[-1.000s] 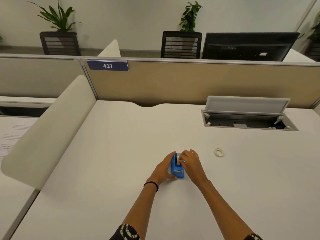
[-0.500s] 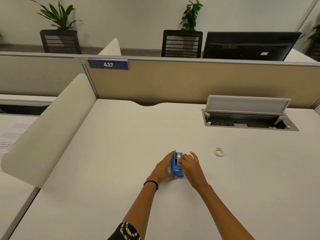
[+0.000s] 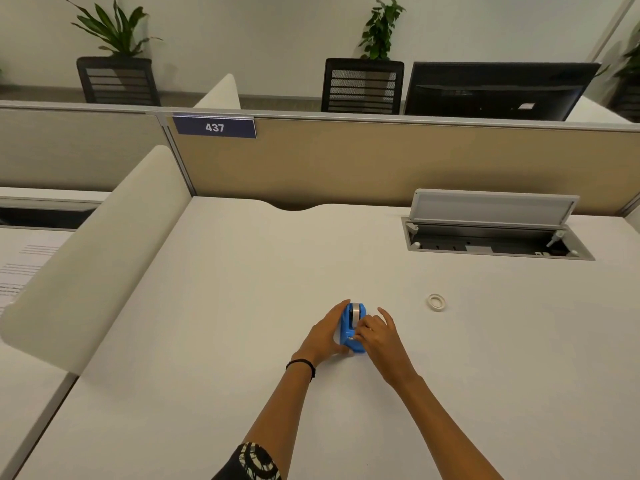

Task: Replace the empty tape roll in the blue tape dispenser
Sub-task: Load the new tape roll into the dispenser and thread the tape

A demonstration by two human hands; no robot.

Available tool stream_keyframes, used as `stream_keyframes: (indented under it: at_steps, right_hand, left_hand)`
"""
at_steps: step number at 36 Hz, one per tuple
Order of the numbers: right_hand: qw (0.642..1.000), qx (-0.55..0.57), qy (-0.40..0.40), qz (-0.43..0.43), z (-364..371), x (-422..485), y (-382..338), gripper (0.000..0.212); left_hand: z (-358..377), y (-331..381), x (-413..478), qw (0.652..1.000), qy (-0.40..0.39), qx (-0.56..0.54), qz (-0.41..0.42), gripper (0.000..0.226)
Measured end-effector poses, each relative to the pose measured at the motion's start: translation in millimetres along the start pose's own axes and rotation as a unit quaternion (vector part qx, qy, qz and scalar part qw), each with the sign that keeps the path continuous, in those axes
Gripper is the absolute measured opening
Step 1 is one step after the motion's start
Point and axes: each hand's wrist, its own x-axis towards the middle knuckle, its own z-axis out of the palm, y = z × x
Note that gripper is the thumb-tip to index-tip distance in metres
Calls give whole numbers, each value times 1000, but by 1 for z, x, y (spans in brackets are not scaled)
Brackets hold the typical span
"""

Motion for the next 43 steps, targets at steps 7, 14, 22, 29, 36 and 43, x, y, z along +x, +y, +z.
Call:
stream_keyframes:
  at_steps: [7, 14, 22, 29, 36, 43]
  right_hand:
    - [1000, 6, 1, 3, -1, -2, -4, 31]
    - [1000, 19, 3, 10, -3, -3, -4, 32]
    - [1000, 19, 3, 10, -1, -6, -5, 27]
    - [1000, 26, 13, 11, -1, -8, -7, 27]
    - [1000, 3, 30, -8, -2, -10, -10, 25]
    - [999, -3, 31, -19, -4, -13, -12, 26]
  left_hand:
    - [-1, 3, -2, 1000, 1, -6, 4, 94]
    - [-1, 3, -2, 1000, 1, -6, 3, 94]
    - [0, 2, -1, 1000, 3, -1, 6, 95]
    - [1, 2, -1, 1000, 2, -1, 9, 94]
    - [2, -1, 0, 1000, 5, -5, 6, 96]
    - [2, 1, -2, 1000, -11, 4, 16, 96]
